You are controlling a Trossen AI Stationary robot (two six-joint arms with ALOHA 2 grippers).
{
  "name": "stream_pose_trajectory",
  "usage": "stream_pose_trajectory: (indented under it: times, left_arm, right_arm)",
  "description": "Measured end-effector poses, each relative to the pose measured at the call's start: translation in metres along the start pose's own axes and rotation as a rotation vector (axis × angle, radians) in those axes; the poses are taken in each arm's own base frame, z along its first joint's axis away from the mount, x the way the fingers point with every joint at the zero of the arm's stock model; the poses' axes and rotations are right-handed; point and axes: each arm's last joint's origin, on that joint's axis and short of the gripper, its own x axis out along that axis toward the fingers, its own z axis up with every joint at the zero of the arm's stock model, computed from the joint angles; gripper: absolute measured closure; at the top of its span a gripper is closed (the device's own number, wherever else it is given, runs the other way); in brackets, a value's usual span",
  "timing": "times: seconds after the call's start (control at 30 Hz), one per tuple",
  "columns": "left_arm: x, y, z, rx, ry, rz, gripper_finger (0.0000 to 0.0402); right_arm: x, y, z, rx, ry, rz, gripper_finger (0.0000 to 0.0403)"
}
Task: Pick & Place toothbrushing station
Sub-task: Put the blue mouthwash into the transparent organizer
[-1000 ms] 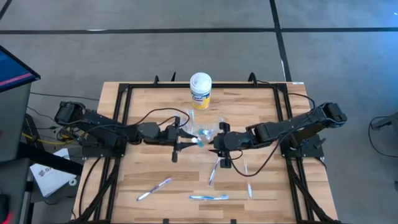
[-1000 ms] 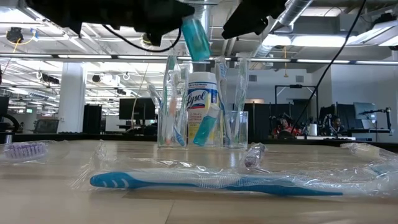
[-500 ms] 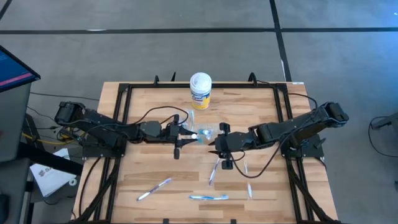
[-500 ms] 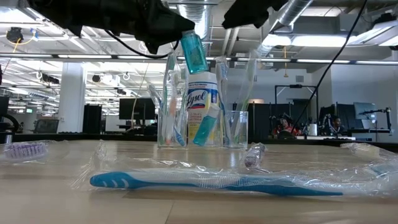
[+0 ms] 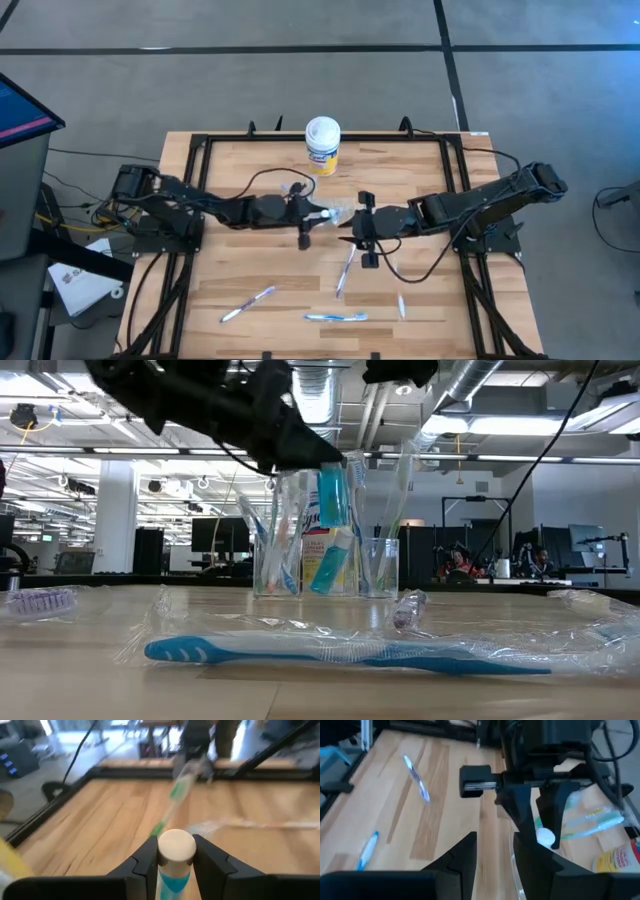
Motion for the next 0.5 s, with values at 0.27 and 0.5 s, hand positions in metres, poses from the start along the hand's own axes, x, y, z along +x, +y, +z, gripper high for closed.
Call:
stream_pose_trajectory:
  times: [0.27, 0.5]
  left_arm:
    - [0.004, 0.005, 0.009, 0.006, 0.057, 0.066, 0.0315]
    - [-0.005, 0.009, 0.015, -0.006, 0.073, 0.113, 0.0315]
  right_arm:
    - [0.002, 0.001, -0.004, -0.008, 0.039, 0.000, 0.0285]
    - [0.002, 0.001, -0.005, -0.008, 0.046, 0.000, 0.0285]
